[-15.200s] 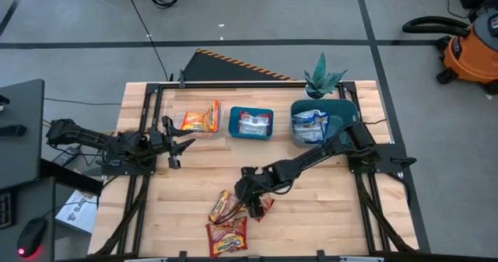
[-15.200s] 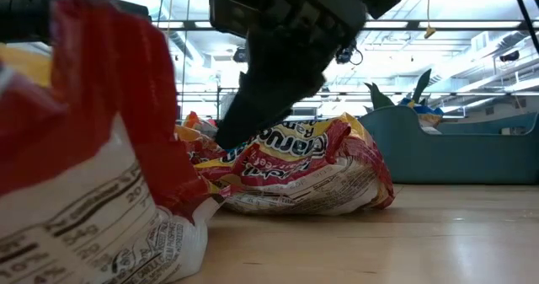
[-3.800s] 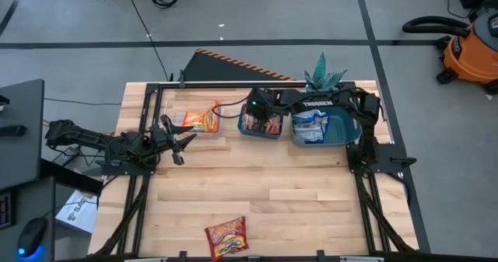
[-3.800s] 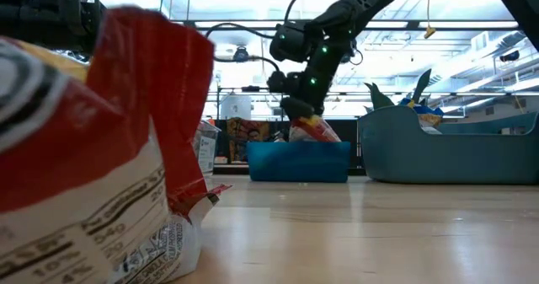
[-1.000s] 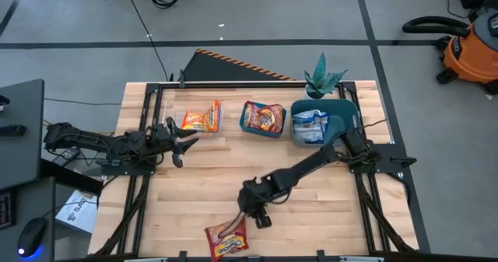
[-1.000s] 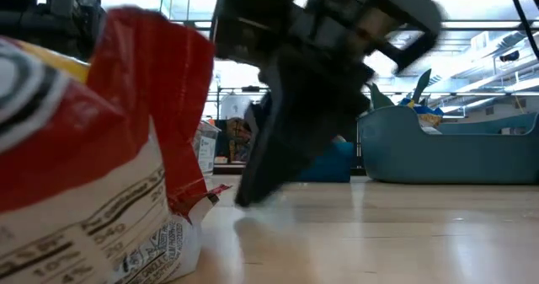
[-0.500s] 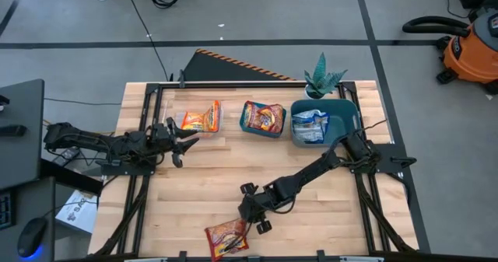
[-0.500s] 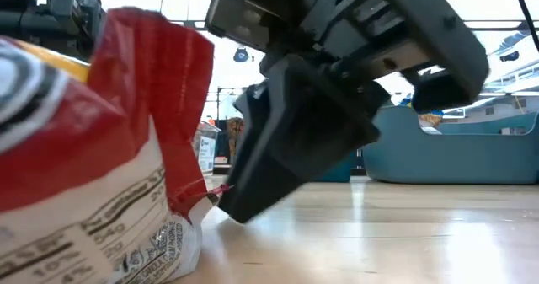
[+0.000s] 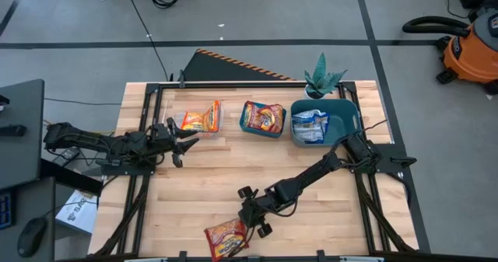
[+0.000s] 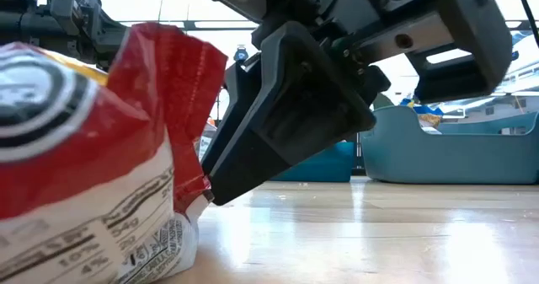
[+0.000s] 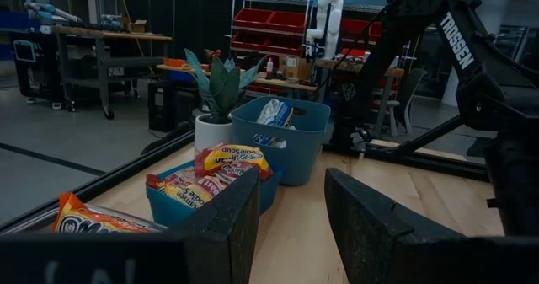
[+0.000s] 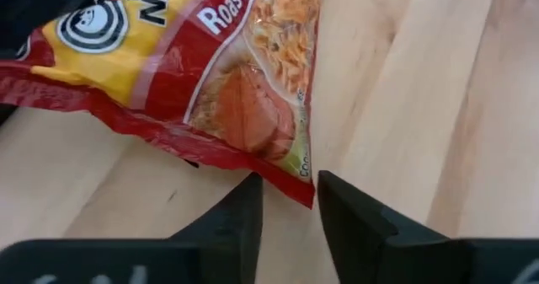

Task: Sort Maruchan noodles
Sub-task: Put the red noodle pack into the blue bin

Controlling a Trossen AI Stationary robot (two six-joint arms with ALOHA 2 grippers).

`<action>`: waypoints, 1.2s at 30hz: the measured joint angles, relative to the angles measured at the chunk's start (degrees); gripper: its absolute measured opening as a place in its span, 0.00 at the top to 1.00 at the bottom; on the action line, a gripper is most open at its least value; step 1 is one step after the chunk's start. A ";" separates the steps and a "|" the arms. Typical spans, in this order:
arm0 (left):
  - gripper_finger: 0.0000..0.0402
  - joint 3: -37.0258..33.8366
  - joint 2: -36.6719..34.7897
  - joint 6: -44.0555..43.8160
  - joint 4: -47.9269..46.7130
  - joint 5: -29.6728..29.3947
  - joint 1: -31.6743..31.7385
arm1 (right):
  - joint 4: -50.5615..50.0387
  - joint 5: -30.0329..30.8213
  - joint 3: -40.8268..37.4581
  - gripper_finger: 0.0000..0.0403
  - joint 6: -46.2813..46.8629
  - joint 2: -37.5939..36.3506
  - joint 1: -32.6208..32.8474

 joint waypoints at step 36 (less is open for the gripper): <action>0.65 0.00 0.00 -0.76 -0.07 -0.02 0.00 | -11.69 31.97 0.00 1.00 -0.05 -21.54 -10.90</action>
